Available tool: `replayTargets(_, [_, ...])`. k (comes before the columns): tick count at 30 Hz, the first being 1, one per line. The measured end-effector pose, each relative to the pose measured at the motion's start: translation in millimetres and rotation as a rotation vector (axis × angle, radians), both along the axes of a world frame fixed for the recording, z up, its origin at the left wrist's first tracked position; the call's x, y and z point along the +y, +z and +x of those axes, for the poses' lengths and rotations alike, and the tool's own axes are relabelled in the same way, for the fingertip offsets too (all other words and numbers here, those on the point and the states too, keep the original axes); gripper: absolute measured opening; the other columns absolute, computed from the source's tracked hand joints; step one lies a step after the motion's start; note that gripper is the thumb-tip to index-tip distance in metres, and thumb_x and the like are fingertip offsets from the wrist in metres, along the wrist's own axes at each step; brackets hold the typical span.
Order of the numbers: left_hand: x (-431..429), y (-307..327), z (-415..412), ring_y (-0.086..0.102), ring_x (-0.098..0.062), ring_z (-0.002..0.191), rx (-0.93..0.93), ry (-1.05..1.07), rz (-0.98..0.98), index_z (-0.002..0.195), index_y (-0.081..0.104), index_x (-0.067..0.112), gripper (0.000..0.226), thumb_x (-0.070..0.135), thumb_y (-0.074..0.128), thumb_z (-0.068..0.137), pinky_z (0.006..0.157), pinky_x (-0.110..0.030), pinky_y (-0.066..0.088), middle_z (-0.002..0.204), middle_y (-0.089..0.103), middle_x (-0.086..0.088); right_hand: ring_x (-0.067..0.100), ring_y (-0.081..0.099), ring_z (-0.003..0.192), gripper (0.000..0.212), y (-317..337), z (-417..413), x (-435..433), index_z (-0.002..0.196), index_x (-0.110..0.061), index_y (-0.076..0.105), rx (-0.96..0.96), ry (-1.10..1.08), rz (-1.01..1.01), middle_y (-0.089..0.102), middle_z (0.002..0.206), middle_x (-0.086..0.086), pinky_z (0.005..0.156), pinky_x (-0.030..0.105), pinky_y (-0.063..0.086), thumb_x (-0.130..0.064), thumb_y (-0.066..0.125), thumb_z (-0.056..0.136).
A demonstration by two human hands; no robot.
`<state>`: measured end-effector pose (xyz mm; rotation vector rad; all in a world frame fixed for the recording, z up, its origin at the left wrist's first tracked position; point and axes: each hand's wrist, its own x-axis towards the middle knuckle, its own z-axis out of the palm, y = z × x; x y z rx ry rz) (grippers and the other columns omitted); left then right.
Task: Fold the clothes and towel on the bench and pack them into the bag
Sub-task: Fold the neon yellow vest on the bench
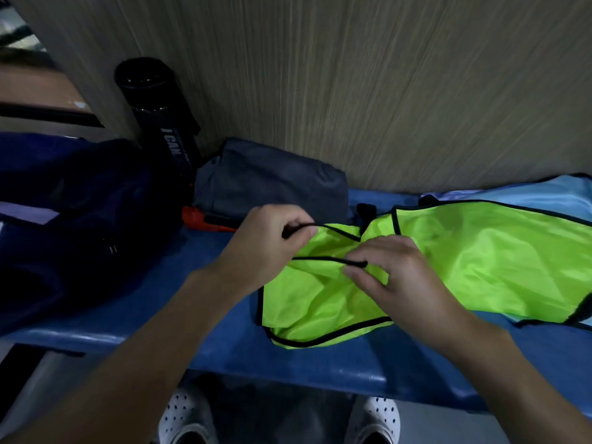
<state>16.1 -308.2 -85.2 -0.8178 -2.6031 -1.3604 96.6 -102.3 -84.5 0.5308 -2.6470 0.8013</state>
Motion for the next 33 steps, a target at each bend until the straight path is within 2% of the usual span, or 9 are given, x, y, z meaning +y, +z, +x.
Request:
replayTargets(3, [6, 14, 5, 0.066, 0.003, 0.071, -0.190, -0.061, 0.171, 0.083, 0.072, 0.016, 0.009, 0.012, 0.070, 0.091, 0.068, -0.015, 0.048, 0.076, 0.073, 0.008, 0.006, 0.060, 0.078, 0.016, 7, -9, -2, 0.087, -0.017, 0.071, 0.076, -0.053, -0.070, 0.062, 0.081, -0.015, 0.081, 0.039, 0.046, -0.032, 0.067, 0.088])
replayTargets(9, [10, 24, 15, 0.069, -0.005, 0.073, -0.370, -0.153, 0.278, 0.085, 0.074, 0.011, 0.012, 0.012, 0.066, 0.094, 0.068, -0.022, 0.054, 0.080, 0.076, -0.002, 0.013, 0.059, 0.072, 0.014, 14, -15, -5, 0.080, -0.015, 0.068, 0.127, -0.157, -0.139, 0.063, 0.075, -0.008, 0.077, 0.044, 0.046, -0.028, 0.069, 0.084])
replayTargets(13, [10, 18, 21, 0.071, -0.010, 0.080, -0.409, -0.186, 0.269, 0.090, 0.075, 0.013, 0.015, 0.026, 0.076, 0.083, 0.075, -0.028, 0.057, 0.085, 0.076, -0.004, 0.017, 0.061, 0.070, 0.015, 16, -16, -9, 0.078, -0.014, 0.068, 0.135, -0.162, -0.129, 0.065, 0.074, -0.005, 0.074, 0.047, 0.048, -0.028, 0.070, 0.083])
replayTargets(16, [10, 16, 21, 0.070, -0.011, 0.076, -0.383, -0.152, 0.297, 0.085, 0.074, 0.013, 0.002, 0.014, 0.076, 0.086, 0.072, -0.029, 0.056, 0.082, 0.076, -0.004, 0.016, 0.063, 0.078, 0.022, 17, -14, -8, 0.087, -0.016, 0.070, 0.108, -0.157, -0.125, 0.066, 0.082, -0.007, 0.077, 0.047, 0.048, -0.038, 0.066, 0.084])
replayTargets(19, [11, 16, 21, 0.068, -0.012, 0.073, -0.342, -0.081, 0.314, 0.082, 0.074, 0.012, 0.005, 0.010, 0.074, 0.087, 0.071, -0.036, 0.056, 0.078, 0.075, -0.006, 0.013, 0.059, 0.092, 0.033, 14, -3, 2, 0.112, -0.018, 0.065, 0.028, -0.221, -0.096, 0.059, 0.095, -0.009, 0.083, 0.047, 0.049, -0.032, 0.074, 0.083])
replayTargets(21, [12, 16, 22, 0.066, -0.011, 0.071, -0.332, -0.048, 0.334, 0.081, 0.074, 0.012, 0.006, 0.009, 0.074, 0.087, 0.069, -0.034, 0.055, 0.077, 0.074, -0.007, 0.013, 0.055, 0.090, 0.041, 9, 10, 18, 0.118, -0.019, 0.060, -0.038, -0.388, -0.061, 0.052, 0.093, -0.008, 0.084, 0.049, 0.049, -0.021, 0.077, 0.081])
replayTargets(25, [20, 19, 26, 0.067, -0.009, 0.071, -0.342, -0.007, 0.362, 0.081, 0.074, 0.012, 0.006, 0.009, 0.074, 0.087, 0.070, -0.034, 0.056, 0.076, 0.074, -0.004, 0.023, 0.059, 0.087, 0.050, 6, 38, 37, 0.124, -0.020, 0.048, -0.389, -0.651, 0.015, 0.057, 0.088, -0.004, 0.086, 0.048, 0.049, -0.033, 0.073, 0.083])
replayTargets(30, [31, 20, 30, 0.067, -0.005, 0.070, -0.341, 0.017, 0.379, 0.087, 0.071, 0.018, 0.010, 0.008, 0.073, 0.087, 0.070, -0.025, 0.054, 0.075, 0.074, 0.004, 0.023, 0.063, 0.072, 0.045, 4, 48, 30, 0.121, -0.022, 0.043, -0.495, -0.597, -0.007, 0.064, 0.069, -0.005, 0.072, 0.041, 0.051, -0.026, 0.071, 0.086])
replayTargets(33, [33, 21, 34, 0.066, -0.010, 0.072, -0.312, 0.004, 0.407, 0.093, 0.063, 0.016, 0.016, 0.004, 0.071, 0.088, 0.072, -0.025, 0.052, 0.076, 0.073, -0.001, 0.021, 0.059, 0.062, 0.041, 2, 47, 28, 0.117, -0.023, 0.045, -0.480, -0.579, -0.024, 0.060, 0.062, -0.003, 0.061, 0.035, 0.048, -0.015, 0.069, 0.085])
